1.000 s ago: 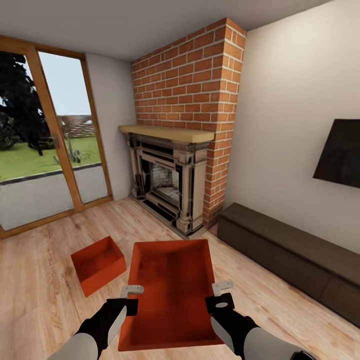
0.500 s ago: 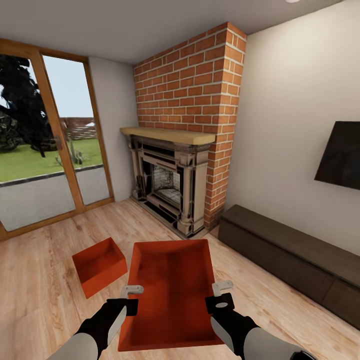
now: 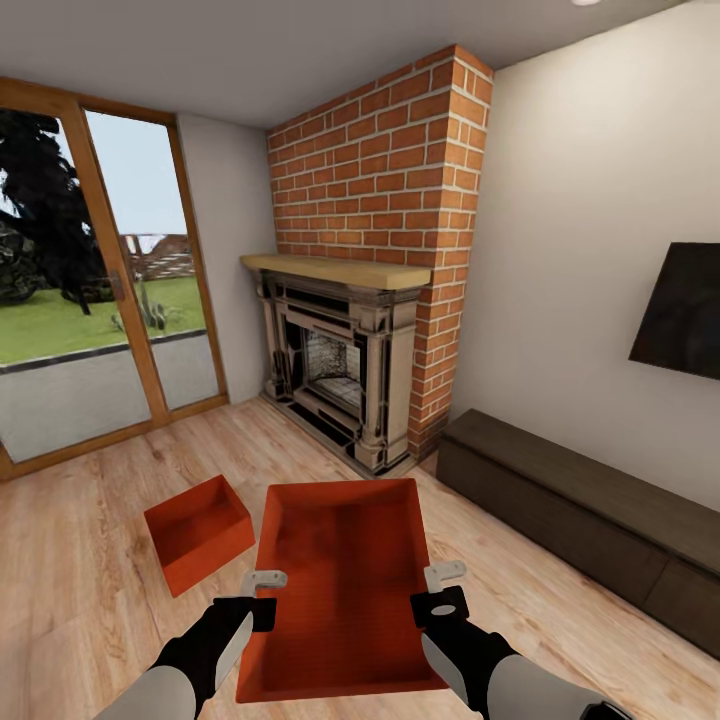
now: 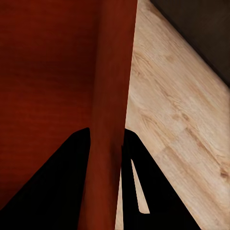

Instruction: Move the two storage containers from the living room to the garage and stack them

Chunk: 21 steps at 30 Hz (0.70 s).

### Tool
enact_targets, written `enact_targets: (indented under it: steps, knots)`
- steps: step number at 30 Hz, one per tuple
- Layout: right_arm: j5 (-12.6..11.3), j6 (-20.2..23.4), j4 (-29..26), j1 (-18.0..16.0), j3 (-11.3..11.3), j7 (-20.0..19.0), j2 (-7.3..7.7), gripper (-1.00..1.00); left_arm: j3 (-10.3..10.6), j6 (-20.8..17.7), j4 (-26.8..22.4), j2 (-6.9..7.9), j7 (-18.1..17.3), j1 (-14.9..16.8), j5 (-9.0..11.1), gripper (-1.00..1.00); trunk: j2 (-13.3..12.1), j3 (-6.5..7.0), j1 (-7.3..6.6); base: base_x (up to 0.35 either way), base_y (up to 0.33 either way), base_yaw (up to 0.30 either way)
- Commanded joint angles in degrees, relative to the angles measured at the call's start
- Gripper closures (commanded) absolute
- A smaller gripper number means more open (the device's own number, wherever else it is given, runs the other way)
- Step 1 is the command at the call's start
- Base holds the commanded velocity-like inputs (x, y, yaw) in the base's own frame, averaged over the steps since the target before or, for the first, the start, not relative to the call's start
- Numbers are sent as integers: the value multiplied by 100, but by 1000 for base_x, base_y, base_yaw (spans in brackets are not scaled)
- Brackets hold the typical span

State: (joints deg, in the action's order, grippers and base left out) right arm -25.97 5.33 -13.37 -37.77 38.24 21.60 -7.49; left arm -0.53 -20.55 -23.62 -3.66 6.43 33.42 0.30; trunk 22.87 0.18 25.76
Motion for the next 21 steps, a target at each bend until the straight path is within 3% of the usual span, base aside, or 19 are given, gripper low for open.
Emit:
enact_targets:
  steps: [1, 11, 21]
  knots:
    - [-1, 39, -157, -2, 43, 11, -25, 100, 18, -26, -3, -12, 16, -4, 83, 100, 5, -3, 2, 0, 0, 0]
    - [-11, 39, -157, -2, 43, 11, -31, 100, 18, -26, -3, -12, 16, -4, 84, 100, 5, -3, 2, 0, 0, 21]
    - [-8, 40, -155, -2, 43, 11, -32, 100, 18, -26, -3, -12, 16, -2, 84, 100, 5, -3, 2, 0, 0, 270]
